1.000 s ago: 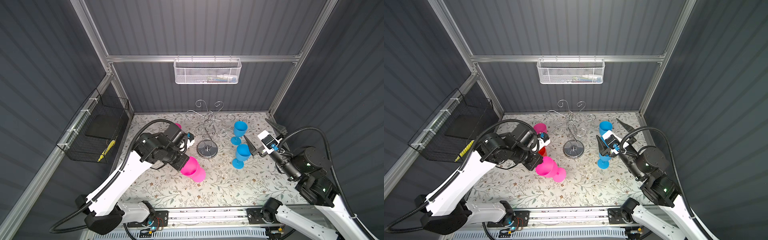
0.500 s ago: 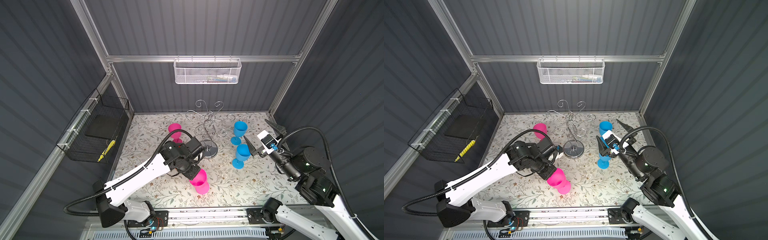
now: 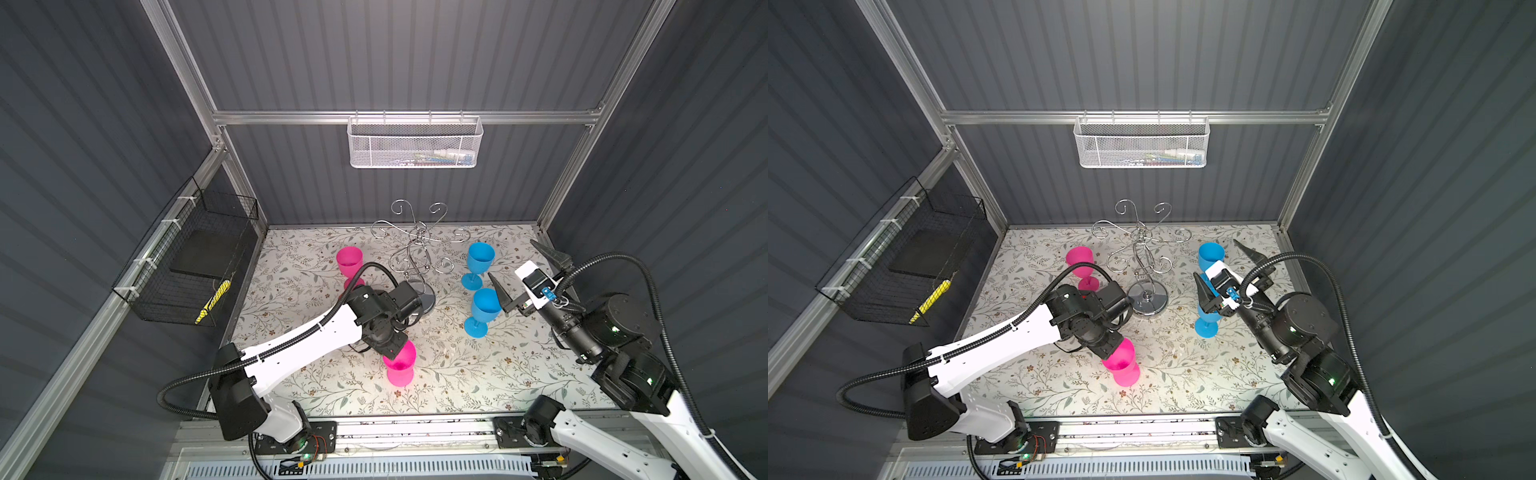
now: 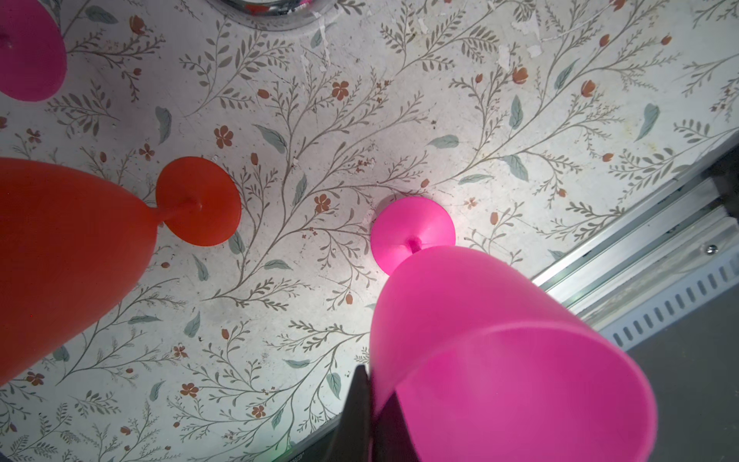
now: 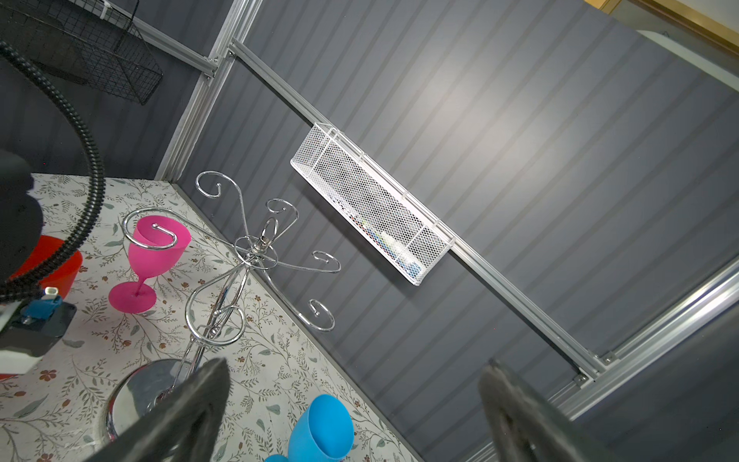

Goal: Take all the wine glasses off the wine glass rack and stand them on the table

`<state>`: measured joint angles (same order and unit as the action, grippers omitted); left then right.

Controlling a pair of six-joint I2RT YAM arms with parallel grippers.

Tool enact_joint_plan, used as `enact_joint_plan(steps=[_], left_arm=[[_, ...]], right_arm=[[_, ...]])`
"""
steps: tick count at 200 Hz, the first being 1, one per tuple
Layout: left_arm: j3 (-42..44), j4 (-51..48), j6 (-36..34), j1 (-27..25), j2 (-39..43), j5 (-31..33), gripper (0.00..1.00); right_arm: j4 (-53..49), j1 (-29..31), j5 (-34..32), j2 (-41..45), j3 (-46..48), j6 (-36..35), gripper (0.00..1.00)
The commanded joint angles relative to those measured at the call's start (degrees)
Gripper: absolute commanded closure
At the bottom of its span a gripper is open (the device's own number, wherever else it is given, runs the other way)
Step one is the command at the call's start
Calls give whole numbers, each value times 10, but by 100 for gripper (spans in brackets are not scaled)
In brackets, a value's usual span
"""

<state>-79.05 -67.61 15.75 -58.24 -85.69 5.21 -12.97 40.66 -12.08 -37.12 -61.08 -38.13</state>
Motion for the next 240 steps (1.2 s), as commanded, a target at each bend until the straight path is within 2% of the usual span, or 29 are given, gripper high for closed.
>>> enact_joint_plan(steps=[1,80,115,135,173,209,240], left_arm=[[-8,-6,5,-7,-16,5,100],[-8,0,2,-12,-35,-9,100],[-14,0,5,-12,-31,-4,79],[-39,1,9,-12,-27,-2,73],[-59,2,20,-12,-11,9,55],[-96,10,28,-12,13,10,45],[-124,9,27,-12,40,33,43]], right_arm=[[-6,3,-9,7,1,9,1],[-12,3,-16,11,8,6,1],[-13,3,-17,15,10,8,1],[-13,3,-18,16,10,7,1],[-15,3,-20,19,10,6,1],[-13,2,-25,21,12,4,1],[-9,3,-24,22,13,4,1]])
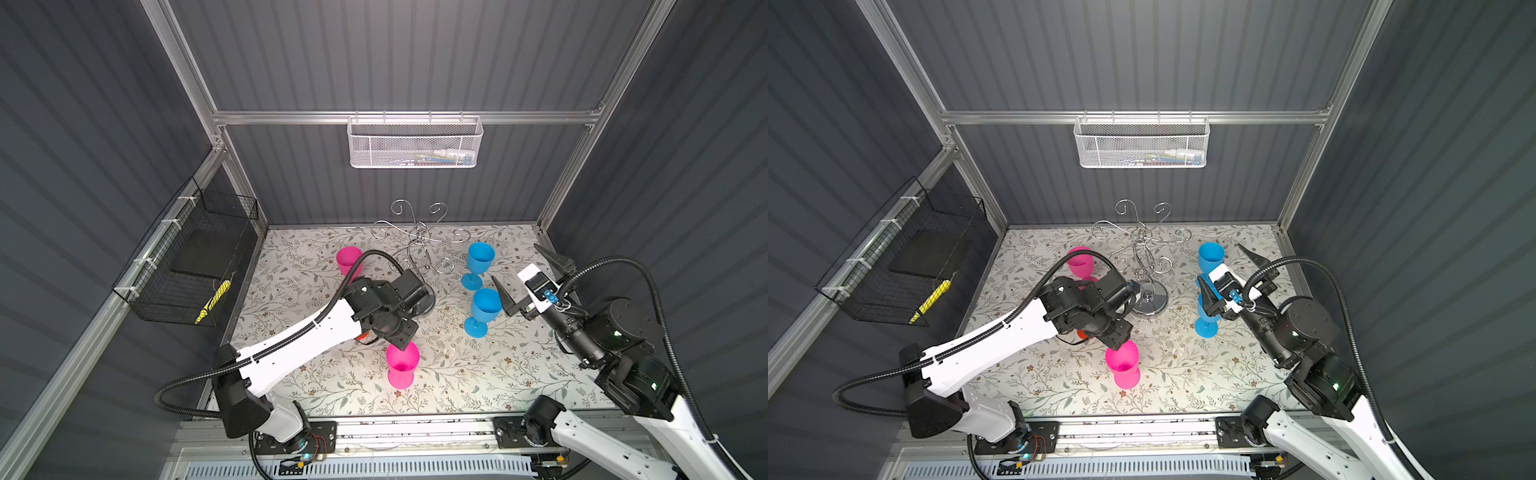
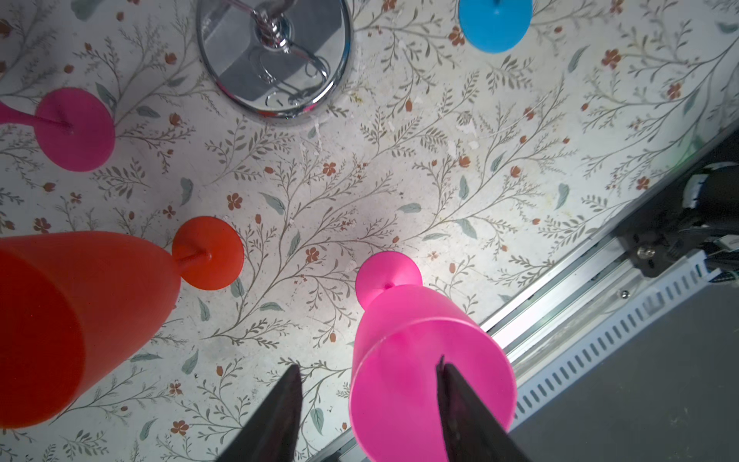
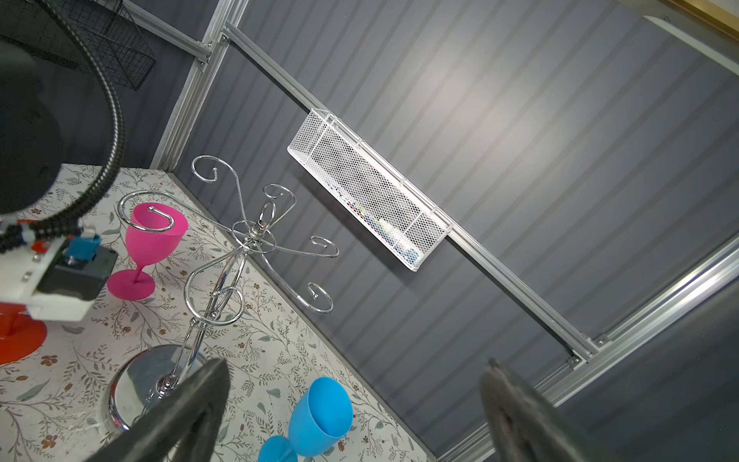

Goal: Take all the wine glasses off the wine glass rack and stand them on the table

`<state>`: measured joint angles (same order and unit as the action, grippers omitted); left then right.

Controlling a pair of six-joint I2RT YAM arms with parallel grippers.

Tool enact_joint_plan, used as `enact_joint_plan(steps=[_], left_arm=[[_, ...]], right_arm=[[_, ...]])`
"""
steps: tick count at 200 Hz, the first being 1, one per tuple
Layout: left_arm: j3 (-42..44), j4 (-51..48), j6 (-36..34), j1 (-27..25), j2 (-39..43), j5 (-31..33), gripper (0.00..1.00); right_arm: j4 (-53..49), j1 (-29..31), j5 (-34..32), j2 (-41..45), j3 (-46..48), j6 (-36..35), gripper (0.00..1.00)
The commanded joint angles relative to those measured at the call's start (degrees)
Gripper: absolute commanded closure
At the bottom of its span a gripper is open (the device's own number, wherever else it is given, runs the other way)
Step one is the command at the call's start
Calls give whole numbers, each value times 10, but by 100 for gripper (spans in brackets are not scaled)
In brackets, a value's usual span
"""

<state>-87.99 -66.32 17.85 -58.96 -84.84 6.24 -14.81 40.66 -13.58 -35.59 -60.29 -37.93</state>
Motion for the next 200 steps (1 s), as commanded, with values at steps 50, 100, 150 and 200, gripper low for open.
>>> enact_joint_plan(steps=[50,100,150,200], left_arm=[[-15,140,-37,-5,141,82,43],[132,433,-162,-5,316,228,41],[202,615,-352,-5,379,346,29],[279,759,-517,-4,395,445,0]], right_arm=[[15,3,-8,7,5,5,1],[19,3,-23,7,7,6,1],[28,2,-44,4,14,-5,1],[81,-2,-95,-2,52,-19,1]])
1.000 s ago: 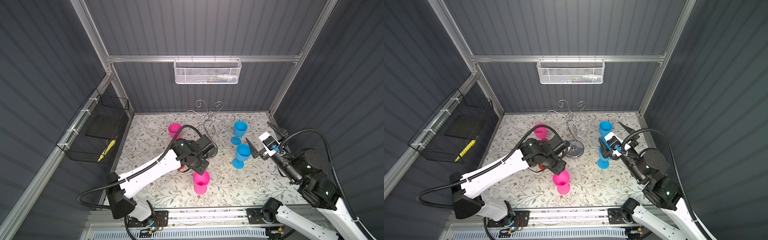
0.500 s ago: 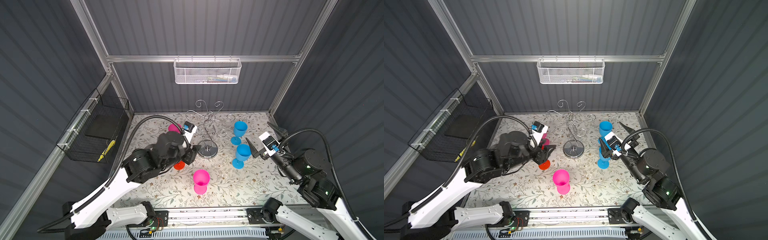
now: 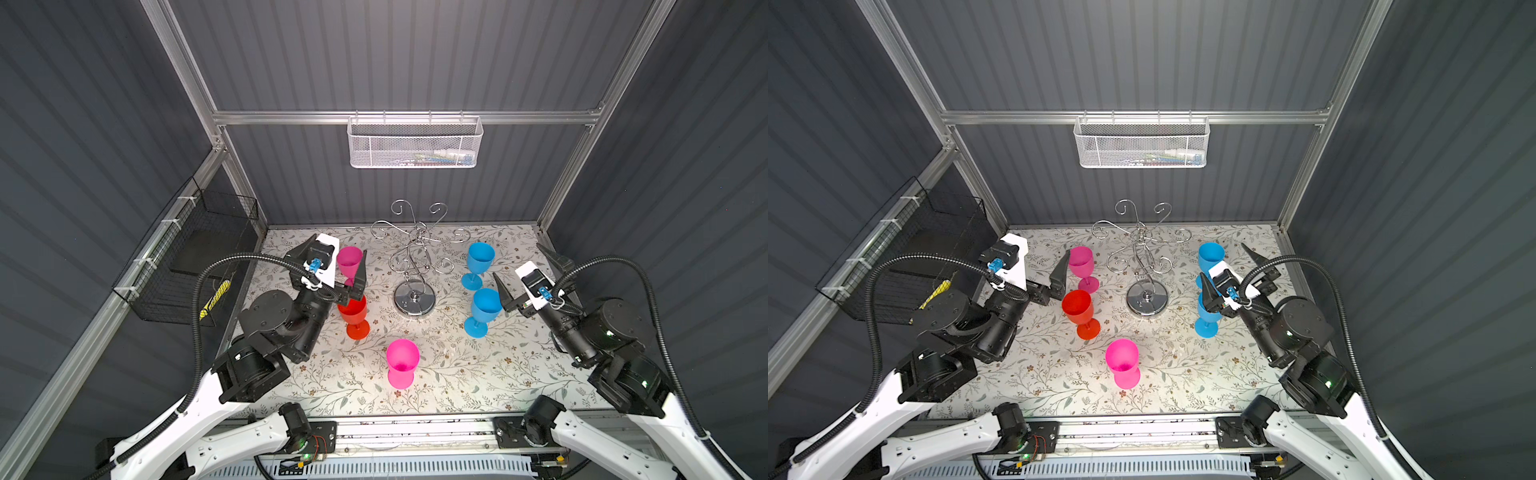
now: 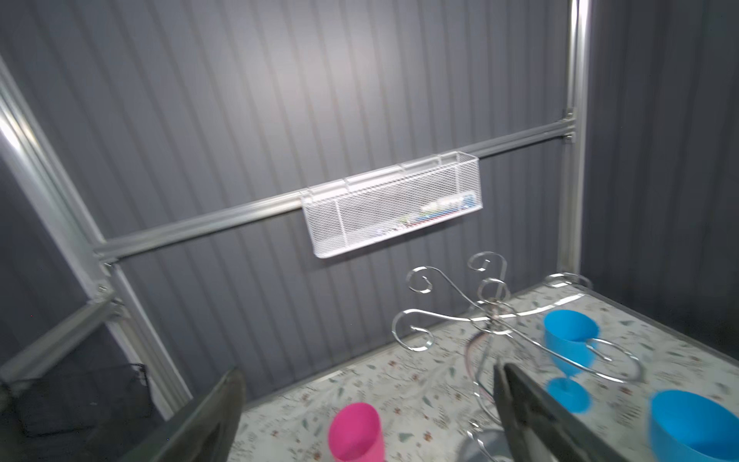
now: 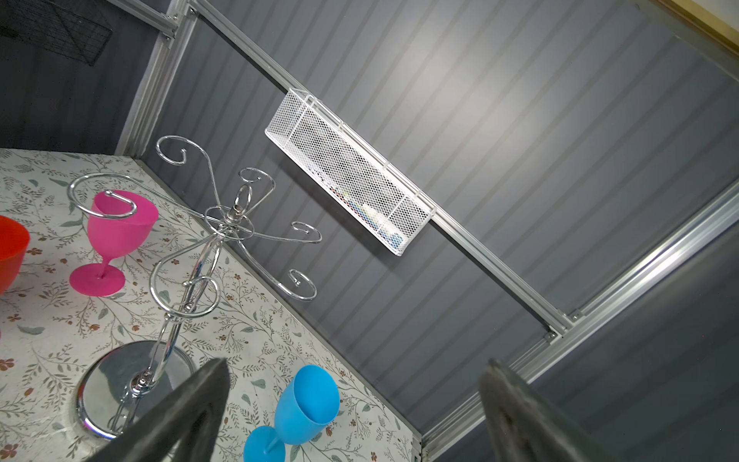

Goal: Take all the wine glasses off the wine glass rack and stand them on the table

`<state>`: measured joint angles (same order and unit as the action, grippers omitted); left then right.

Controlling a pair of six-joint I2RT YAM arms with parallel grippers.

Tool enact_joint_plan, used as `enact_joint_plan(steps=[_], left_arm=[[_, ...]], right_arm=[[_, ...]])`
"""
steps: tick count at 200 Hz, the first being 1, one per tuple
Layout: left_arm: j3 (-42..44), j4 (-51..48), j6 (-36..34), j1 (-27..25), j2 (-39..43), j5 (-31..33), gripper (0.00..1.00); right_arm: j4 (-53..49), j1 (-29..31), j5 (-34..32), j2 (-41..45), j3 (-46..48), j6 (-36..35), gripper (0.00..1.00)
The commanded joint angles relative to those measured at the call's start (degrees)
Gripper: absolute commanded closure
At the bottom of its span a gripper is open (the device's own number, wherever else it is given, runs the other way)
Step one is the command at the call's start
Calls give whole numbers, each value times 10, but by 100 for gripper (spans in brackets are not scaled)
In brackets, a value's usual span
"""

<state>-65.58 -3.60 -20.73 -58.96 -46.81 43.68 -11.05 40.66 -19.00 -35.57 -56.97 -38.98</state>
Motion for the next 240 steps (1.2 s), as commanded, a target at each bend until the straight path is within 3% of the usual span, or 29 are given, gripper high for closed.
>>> enact_joint_plan(steps=[1,40,62,93,147,178,204,222,240], left_arm=[[59,138,-136,-4,15,71,0],[159,362,-345,5,14,108,0],[198,434,-354,40,30,85,0],[209,363,-279,145,44,43,0],[217,245,-80,365,-26,-48,0],[232,215,61,471,-87,-104,0],[240,177,162,548,-143,-192,0],[248,164,206,575,-180,-187,0],[293,219,233,595,-195,-203,0]], right_arm=[[44,-3,-42,-3,20,-9,1],[84,-74,-52,-25,37,33,1],[93,-176,3,-38,47,110,1],[109,-306,55,-63,68,212,1],[159,-482,132,-108,119,362,1],[181,-535,141,-136,155,416,1],[204,-569,132,-161,202,466,1],[231,-583,140,-177,244,502,1],[265,-584,148,-191,284,525,1]])
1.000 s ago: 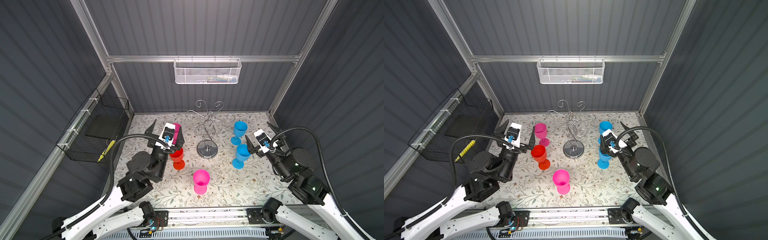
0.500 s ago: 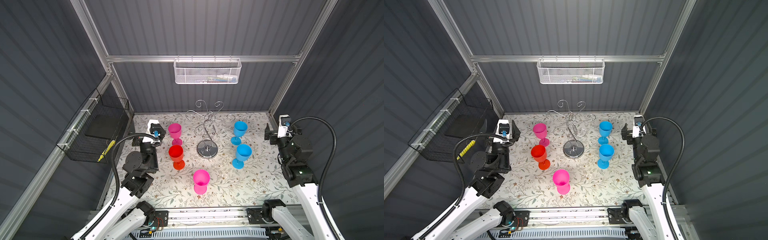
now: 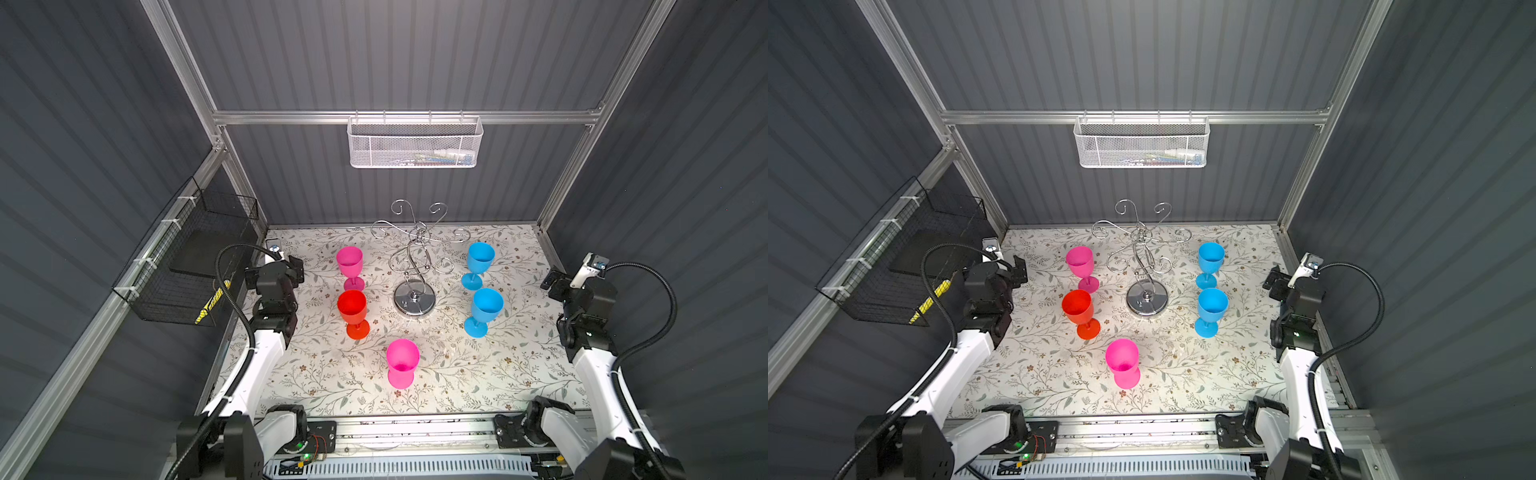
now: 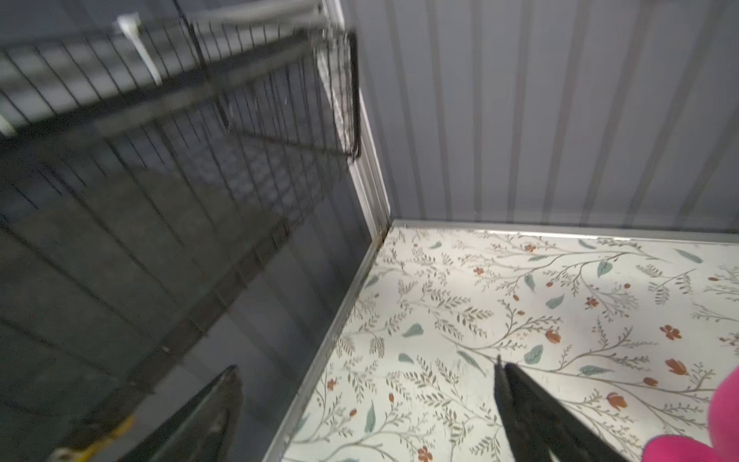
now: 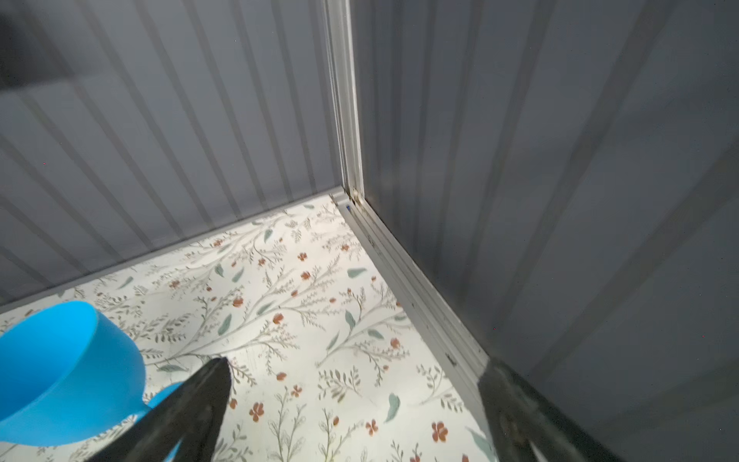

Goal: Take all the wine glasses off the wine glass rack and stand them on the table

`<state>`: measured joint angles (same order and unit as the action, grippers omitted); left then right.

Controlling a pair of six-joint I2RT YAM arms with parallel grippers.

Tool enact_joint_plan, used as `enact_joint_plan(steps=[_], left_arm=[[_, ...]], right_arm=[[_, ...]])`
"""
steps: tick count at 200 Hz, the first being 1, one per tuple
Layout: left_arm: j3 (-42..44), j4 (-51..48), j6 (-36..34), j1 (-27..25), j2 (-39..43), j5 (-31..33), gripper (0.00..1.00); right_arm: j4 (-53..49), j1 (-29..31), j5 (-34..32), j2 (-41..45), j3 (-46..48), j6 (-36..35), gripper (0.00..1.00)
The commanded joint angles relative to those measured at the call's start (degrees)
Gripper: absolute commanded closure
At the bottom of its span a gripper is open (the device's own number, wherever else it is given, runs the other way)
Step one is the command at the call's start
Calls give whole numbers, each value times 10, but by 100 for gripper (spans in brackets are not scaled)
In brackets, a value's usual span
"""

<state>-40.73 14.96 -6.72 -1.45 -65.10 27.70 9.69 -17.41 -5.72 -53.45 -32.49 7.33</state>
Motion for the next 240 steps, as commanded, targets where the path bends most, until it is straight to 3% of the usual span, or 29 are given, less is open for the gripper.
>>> enact_joint_plan(steps=[1,62,106,144,183,196,207,220,240], left_arm=[[46,37,94,21,-12,-46,0],[148,210,110,26,-116,-117,0],[209,353,137,27,-182,-138,0],[228,485,139,27,-271,-154,0],[194,444,106,27,-301,-230,0],[199,503,104,26,-335,-233,0],[183,431,100,26,-315,-242,0],[182,467,96,26,-334,-250,0],[154,403,87,16,-330,-242,0]], right_arm=[[60,-3,15,-13,42,62,1],[231,6,67,-73,150,116,1],[344,66,44,-155,175,91,1],[326,117,2,-188,135,25,1],[356,123,-1,-213,130,5,1],[403,123,-4,-242,138,3,1],[423,124,4,-261,138,-1,1],[406,125,11,-265,129,-5,1],[406,126,17,-274,124,-9,1]])
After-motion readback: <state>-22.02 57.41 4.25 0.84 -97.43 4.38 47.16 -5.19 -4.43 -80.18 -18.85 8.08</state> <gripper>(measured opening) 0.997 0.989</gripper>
